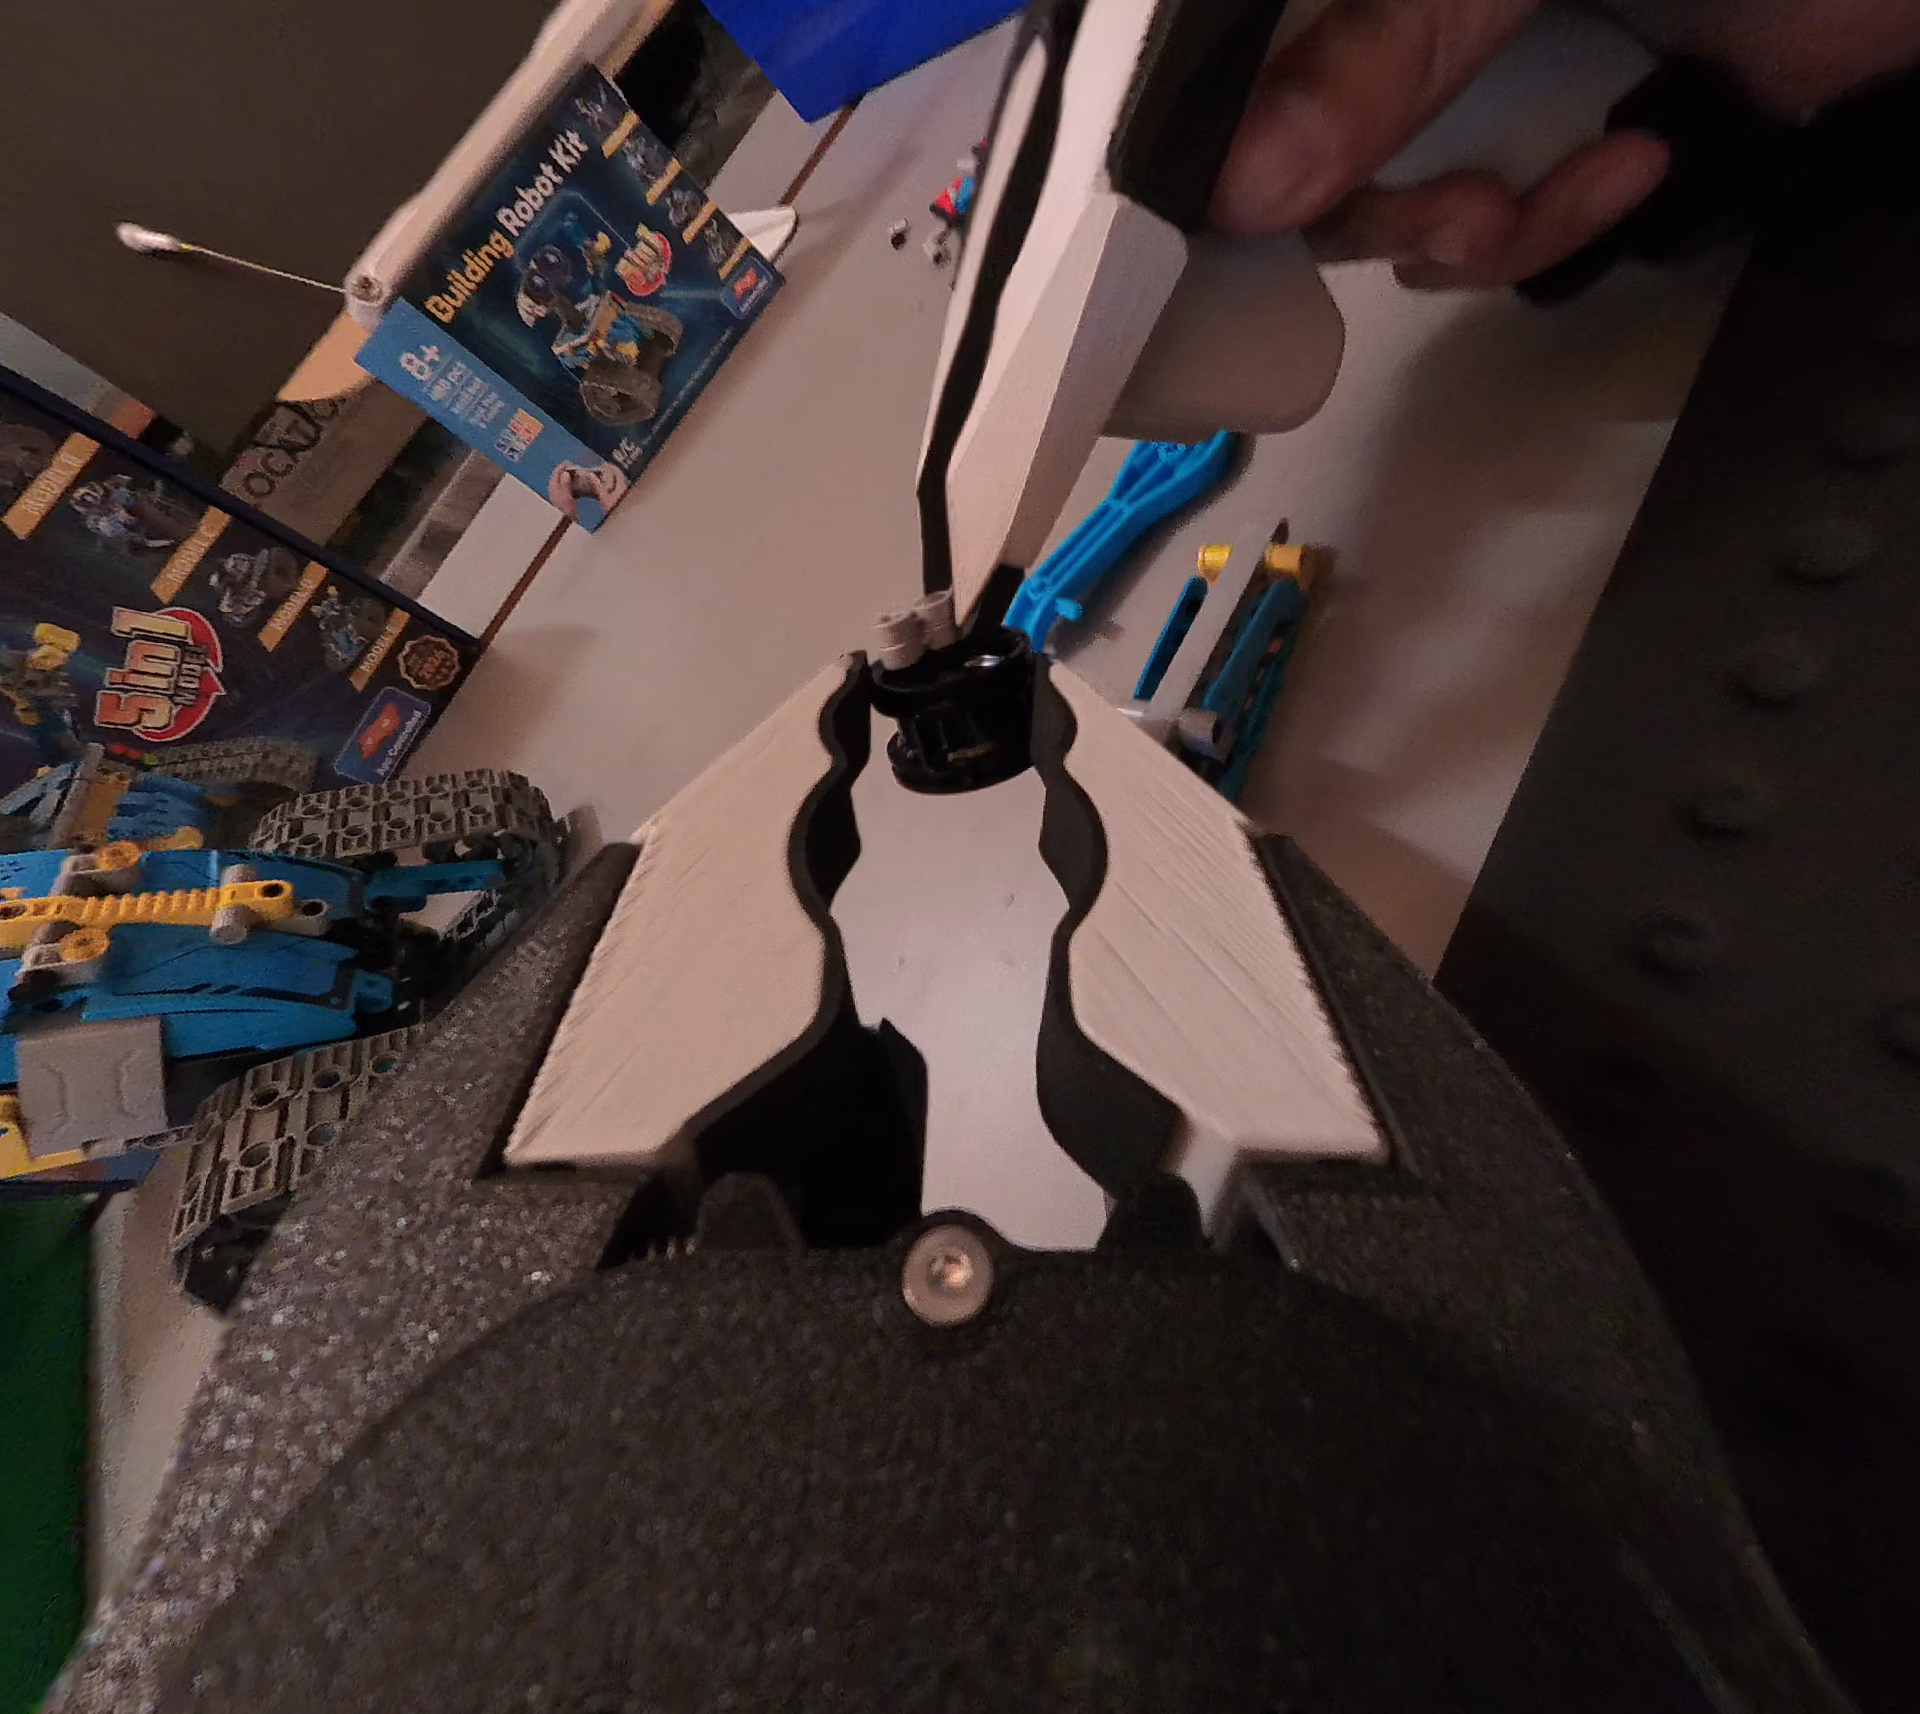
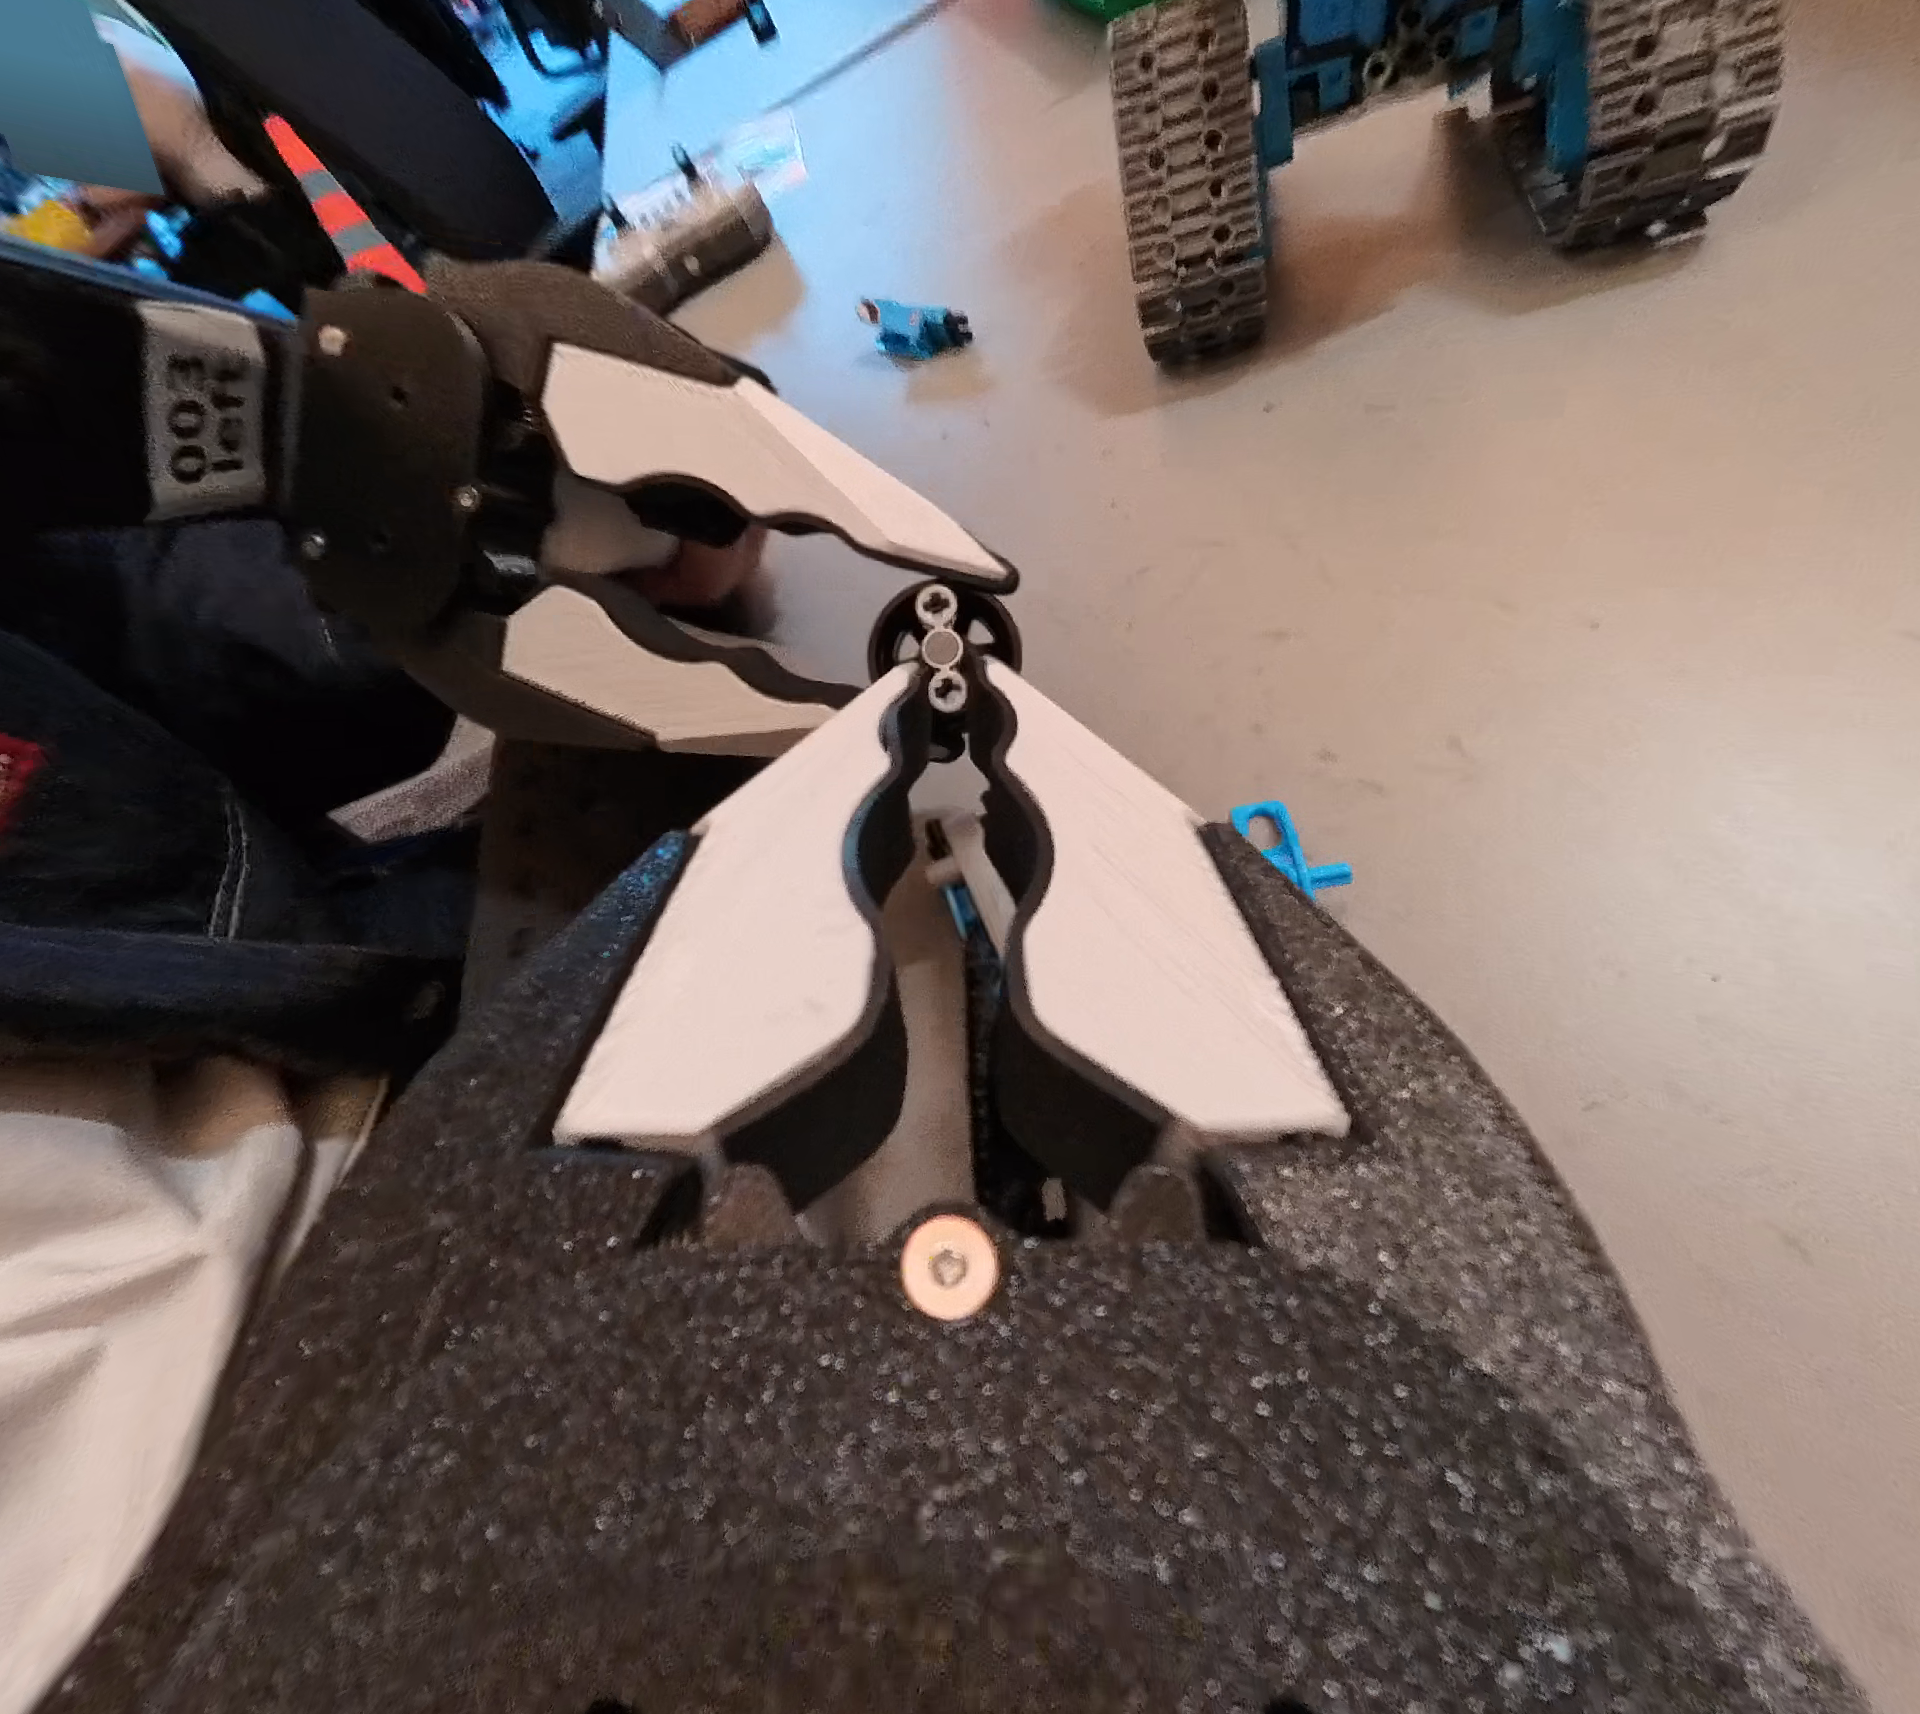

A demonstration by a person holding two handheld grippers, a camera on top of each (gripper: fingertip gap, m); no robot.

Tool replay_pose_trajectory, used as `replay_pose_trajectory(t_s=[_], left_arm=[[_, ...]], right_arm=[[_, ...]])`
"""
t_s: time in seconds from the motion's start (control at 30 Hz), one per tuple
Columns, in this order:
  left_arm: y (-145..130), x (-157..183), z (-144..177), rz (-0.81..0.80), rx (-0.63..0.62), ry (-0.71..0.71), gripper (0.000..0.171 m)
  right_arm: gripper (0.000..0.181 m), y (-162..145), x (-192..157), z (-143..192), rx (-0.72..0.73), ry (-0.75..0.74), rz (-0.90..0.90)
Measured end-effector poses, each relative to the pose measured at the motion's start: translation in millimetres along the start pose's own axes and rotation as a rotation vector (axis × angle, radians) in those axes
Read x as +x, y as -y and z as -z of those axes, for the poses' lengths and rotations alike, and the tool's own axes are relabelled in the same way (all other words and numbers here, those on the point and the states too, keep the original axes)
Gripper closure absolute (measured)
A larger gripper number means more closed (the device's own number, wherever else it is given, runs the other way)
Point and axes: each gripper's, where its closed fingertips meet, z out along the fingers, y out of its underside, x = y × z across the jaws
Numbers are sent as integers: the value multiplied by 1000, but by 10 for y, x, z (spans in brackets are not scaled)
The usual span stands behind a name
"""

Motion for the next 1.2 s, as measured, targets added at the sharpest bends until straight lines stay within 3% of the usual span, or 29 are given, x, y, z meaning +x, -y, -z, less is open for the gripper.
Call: replay_pose_trajectory(t_s=[0.27,0.5,0.67,0.9,1.0,1.07,1.13,1.2], left_arm=[[45,30,-2,-181,-18,87,141],[8,36,-22,-235,-46,110,141],[12,37,0,-94,-10,43,142],[-8,121,7,-117,-9,-3,147],[10,138,-5,-88,18,-20,147],[7,146,-19,-61,32,-40,145],[-36,205,-57,-63,7,-81,108],[-139,233,-147,-108,-59,-77,82]], right_arm=[[172,61,-37,-16,45,2,30],[176,-19,-17,-82,-17,-22,32],[177,7,-8,1,11,3,-31],[176,-103,3,-8,-41,42,-72],[176,-102,10,2,-36,29,-49],[176,-81,14,-6,-39,-45,90],[176,-56,-114,-28,-33,-6,150],[176,-74,-103,-52,-55,-51,204]])
